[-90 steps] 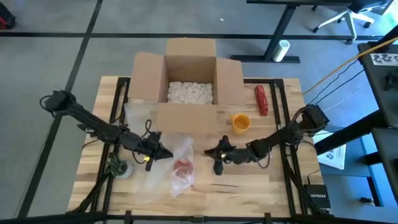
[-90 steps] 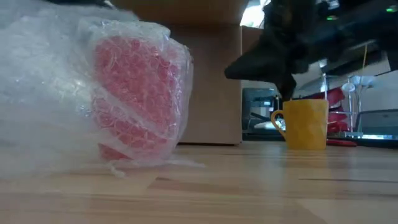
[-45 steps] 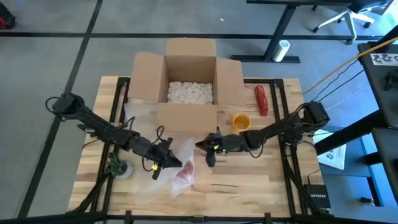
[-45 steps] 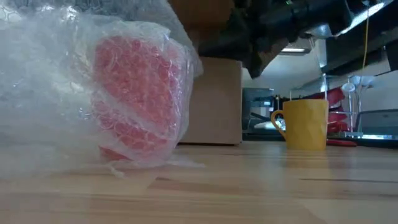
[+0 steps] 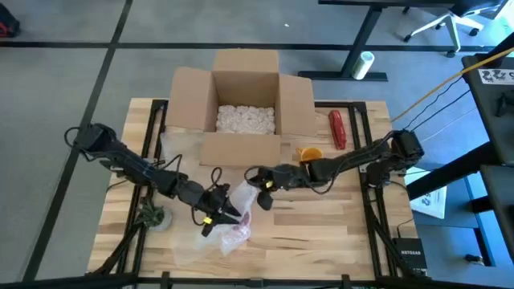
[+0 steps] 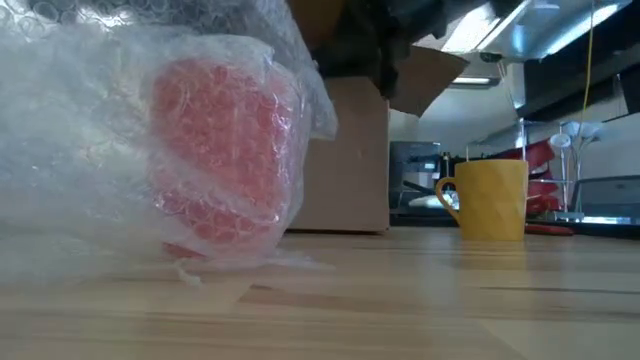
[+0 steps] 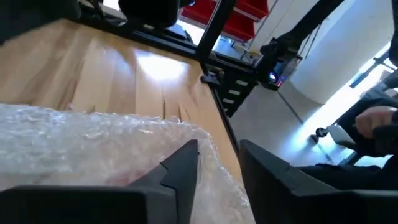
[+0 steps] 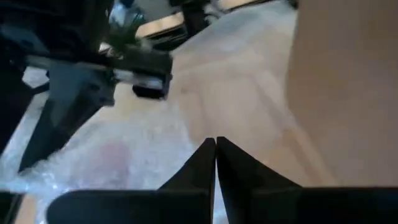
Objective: Wrap mug
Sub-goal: Wrap the red mug with bubble wrap
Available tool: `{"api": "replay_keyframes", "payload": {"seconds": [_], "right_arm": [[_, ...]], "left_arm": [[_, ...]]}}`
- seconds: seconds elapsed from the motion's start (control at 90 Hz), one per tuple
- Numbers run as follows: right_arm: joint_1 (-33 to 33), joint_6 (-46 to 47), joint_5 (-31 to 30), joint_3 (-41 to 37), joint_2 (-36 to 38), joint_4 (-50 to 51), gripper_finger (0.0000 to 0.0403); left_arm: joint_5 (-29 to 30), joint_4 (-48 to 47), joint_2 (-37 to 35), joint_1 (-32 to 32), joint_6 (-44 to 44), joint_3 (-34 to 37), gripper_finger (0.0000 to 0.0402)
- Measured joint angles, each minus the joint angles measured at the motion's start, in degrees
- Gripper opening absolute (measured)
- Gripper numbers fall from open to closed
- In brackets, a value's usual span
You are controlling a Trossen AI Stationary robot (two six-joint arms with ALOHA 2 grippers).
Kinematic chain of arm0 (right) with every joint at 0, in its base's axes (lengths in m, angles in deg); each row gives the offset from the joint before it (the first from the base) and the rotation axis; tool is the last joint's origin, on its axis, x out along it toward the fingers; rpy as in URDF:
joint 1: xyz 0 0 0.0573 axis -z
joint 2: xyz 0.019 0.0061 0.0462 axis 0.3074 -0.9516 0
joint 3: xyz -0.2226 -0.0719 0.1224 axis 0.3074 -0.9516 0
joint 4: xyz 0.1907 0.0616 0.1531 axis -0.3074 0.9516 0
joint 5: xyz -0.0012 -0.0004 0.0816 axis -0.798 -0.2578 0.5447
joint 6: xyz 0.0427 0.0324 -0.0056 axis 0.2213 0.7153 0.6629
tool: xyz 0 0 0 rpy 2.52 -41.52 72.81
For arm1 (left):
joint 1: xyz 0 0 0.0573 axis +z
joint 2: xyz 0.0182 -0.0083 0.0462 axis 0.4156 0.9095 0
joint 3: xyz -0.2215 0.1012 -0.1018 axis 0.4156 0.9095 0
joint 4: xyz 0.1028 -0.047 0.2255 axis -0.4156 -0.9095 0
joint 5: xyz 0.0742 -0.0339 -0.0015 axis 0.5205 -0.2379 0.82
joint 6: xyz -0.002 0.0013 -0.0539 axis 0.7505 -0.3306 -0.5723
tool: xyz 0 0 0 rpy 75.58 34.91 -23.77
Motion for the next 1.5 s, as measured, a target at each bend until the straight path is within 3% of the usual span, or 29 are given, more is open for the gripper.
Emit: {"api": "replay_keyframes", "payload": {"seconds": [0.189,0.467,0.678,0.844,1.078,1.289,1.5], "right_arm": [[-0.2,1.5,4.5,2.7,-0.2,2.5,0.0000],[-1.6,3.1,16.2,13.7,-8.9,11.0,0.0000],[-3.5,2.9,20.0,22.6,-14.3,17.0,0.0000],[-4.6,3.4,20.1,29.6,-16.6,25.4,0.0000],[-5.6,6.4,19.9,43.3,-24.3,38.1,0.0000],[-6.8,9.3,16.6,55.5,-30.8,50.9,0.0000],[-6.5,12.7,13.4,58.1,-35.6,53.3,0.0000]], "left_arm": [[0.0,1.6,-0.3,0.6,1.2,0.0,0.0130],[0.0,1.8,-2.4,2.7,4.5,0.0,0.0131],[1.1,-16.9,-13.2,2.5,3.6,0.0,0.0131],[9.7,-34.9,-22.0,-0.3,-0.2,0.0,0.0131],[16.6,-55.4,-25.0,-7.2,-13.4,0.1,0.0131],[18.6,-55.8,-21.4,-16.4,-24.7,0.5,0.0131],[19.6,-42.8,-14.8,-23.0,-27.3,0.5,0.0131]]}}
